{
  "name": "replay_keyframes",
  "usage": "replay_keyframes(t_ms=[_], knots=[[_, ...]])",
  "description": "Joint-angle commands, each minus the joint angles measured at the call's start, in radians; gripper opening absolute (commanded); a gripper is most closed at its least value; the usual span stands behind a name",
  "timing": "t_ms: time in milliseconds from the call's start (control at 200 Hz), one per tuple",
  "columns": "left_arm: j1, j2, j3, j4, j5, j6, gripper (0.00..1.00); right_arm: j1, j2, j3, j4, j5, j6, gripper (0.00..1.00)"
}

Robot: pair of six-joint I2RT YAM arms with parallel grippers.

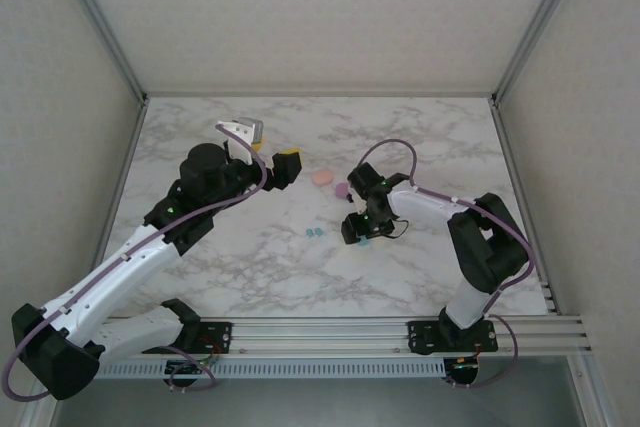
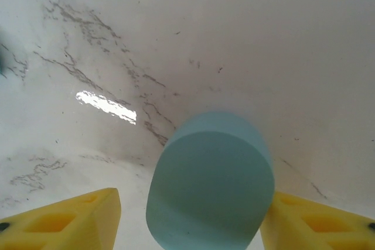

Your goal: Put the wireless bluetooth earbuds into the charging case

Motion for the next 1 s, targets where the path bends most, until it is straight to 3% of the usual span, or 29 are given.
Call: replay_keyframes(t_ms=[0,541,686,871,996], knots=[[0.008,0.001,-0.004,0.01,-0.014,-0.011,1.0,0.014,-0.003,-0.023,0.008,0.063,0.018,0.57],[0.008,-0.002,-0.006,0.005,-0.023,-0.014,1.0,0.037,0.009,-0.048,0.067,0.132,0.066,0.51],[0.009,0.003,-0.004,0.001,-0.035,-0.03,1.0,0.042,0.001,-0.052,0.072,0.131,0.064,0.43],[0.019,0.037,0.042,-0.09,-0.077,-0.099,0.99,0.05,-0.21,-0.09,0.142,0.125,0.058,0.39],[0.035,0.064,0.079,-0.142,0.006,-0.136,0.97,0.052,-0.454,-0.145,0.253,0.076,-0.065,0.38]])
